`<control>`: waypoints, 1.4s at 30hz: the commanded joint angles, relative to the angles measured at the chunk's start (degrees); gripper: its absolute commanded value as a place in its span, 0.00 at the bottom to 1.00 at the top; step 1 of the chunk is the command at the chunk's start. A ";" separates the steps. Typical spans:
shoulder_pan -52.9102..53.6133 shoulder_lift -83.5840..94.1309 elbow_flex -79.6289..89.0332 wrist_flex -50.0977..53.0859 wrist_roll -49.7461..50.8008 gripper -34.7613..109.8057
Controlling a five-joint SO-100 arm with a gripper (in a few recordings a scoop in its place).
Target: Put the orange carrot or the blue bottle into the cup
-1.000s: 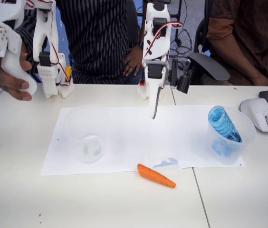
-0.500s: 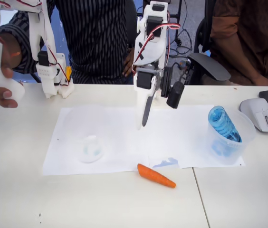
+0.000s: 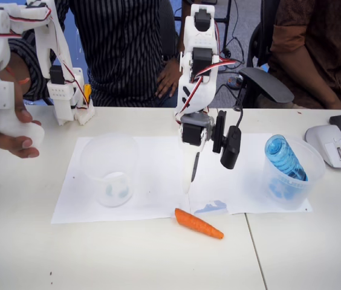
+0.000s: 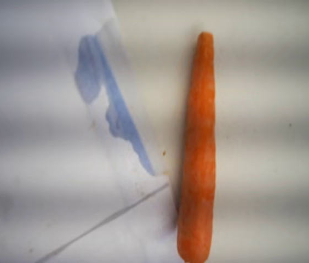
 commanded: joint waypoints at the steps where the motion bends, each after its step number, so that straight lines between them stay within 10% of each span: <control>1: 0.62 0.26 -5.80 -0.70 0.70 0.43; 42: 2.46 -14.24 -11.51 -4.04 0.26 0.44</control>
